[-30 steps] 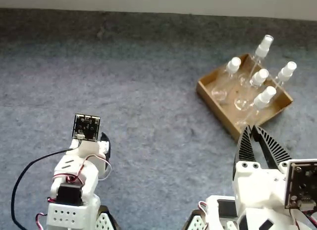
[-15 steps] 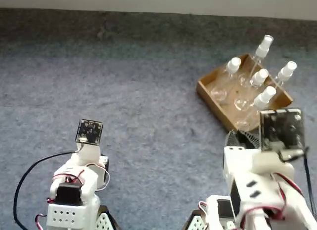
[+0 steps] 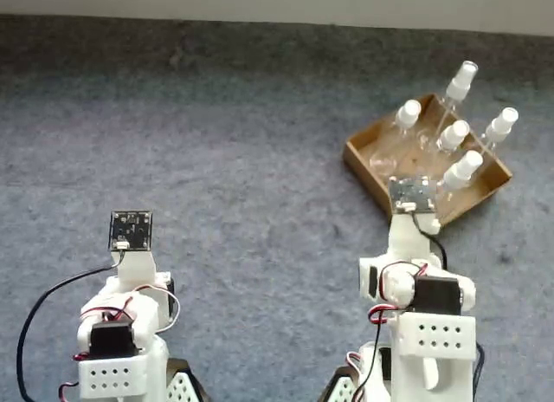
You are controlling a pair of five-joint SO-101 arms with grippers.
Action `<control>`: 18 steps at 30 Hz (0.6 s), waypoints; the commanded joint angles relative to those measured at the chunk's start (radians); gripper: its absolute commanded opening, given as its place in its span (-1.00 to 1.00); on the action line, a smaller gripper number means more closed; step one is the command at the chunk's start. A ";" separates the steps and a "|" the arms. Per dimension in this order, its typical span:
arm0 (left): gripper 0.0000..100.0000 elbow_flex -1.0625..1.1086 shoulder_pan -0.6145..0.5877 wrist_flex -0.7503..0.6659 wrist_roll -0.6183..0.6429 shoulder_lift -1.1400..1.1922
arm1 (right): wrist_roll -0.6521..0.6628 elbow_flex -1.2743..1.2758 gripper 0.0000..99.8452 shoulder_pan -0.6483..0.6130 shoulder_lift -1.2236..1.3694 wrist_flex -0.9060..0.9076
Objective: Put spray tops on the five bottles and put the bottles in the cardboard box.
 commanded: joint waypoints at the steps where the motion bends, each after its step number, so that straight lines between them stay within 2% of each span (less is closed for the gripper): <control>1: -0.99 0.021 -0.013 0.006 -0.006 -0.013 | -0.092 -0.088 -0.99 -0.001 -0.087 0.031; 8: -0.99 0.021 -0.013 0.006 -0.006 -0.013 | -0.098 -0.335 -0.99 0.001 -0.352 0.107; 18: -0.99 0.021 -0.015 0.006 -0.006 -0.013 | -0.098 -0.340 -0.99 0.001 -0.693 0.122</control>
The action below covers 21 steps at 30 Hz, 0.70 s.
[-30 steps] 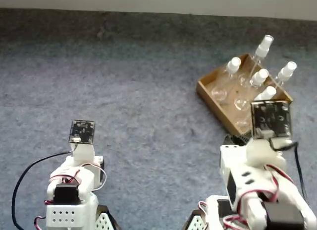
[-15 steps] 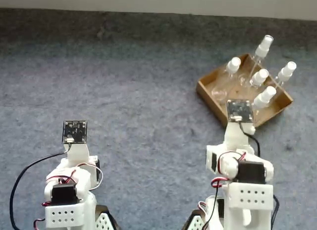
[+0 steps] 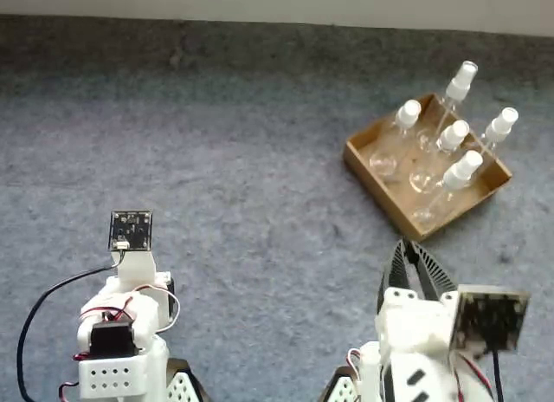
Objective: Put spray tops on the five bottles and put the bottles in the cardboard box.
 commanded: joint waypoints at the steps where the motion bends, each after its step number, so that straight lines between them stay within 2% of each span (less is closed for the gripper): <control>1: -0.99 0.021 -0.015 0.006 -0.006 -0.013 | -0.011 -0.048 -0.99 0.001 -0.042 0.005; 9: -0.99 0.021 -0.015 0.006 -0.006 -0.013 | -0.003 -0.021 -0.99 -0.001 -0.033 -0.001; 12: -0.99 0.021 -0.015 0.006 -0.006 -0.013 | -0.006 0.113 -0.99 0.001 -0.033 -0.041; 21: -0.99 0.021 -0.015 0.006 -0.006 -0.013 | -0.009 0.572 -0.99 0.001 -0.033 -0.320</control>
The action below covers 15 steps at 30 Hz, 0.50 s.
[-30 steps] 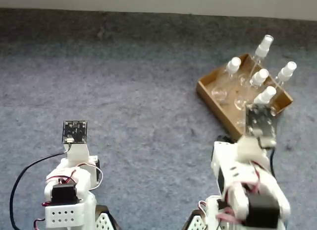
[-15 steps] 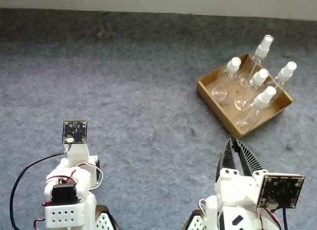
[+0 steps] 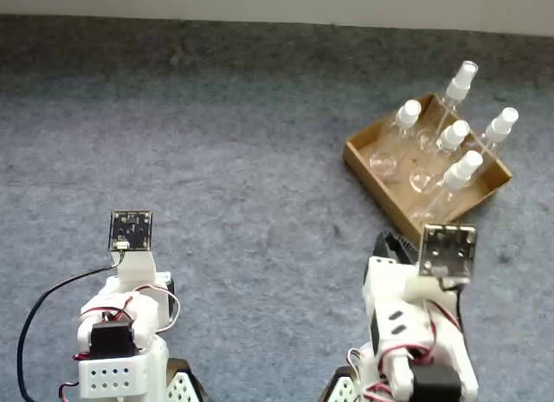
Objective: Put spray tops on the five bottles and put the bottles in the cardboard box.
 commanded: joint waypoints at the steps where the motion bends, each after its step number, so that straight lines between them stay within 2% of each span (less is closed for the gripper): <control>1: -0.99 0.021 -0.015 0.006 -0.006 -0.013 | -0.009 0.150 -0.99 0.001 -0.008 -0.133; 5: -0.99 0.021 -0.015 0.006 -0.006 -0.013 | -0.011 0.325 -0.99 0.001 -0.008 -0.213; 15: -0.99 0.021 -0.015 0.006 -0.006 -0.013 | -0.011 0.529 -0.99 0.001 -0.008 -0.220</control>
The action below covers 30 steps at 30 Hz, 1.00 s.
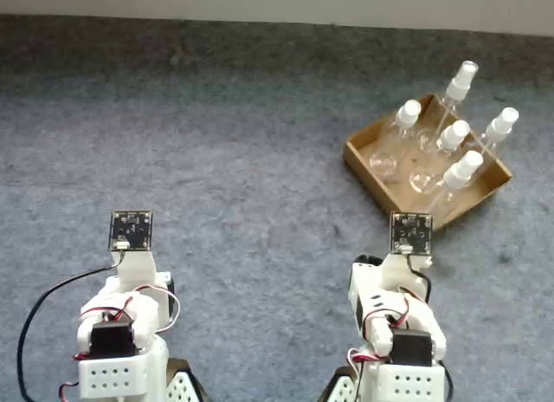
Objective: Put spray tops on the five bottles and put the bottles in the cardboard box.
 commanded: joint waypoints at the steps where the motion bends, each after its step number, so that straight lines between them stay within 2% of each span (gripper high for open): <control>1: -0.99 0.021 -0.015 0.006 -0.006 -0.013 | -0.011 0.094 -0.99 0.001 -0.010 -0.025; 3: -0.99 0.021 -0.015 0.006 -0.006 -0.013 | -0.011 0.113 -0.99 0.001 -0.008 -0.018; 9: -0.99 0.021 -0.015 0.006 -0.006 -0.013 | -0.011 0.127 -0.99 -0.001 -0.010 0.159; 30: -0.99 0.021 -0.013 0.006 -0.005 -0.013 | -0.005 0.125 -0.99 0.001 -0.010 0.160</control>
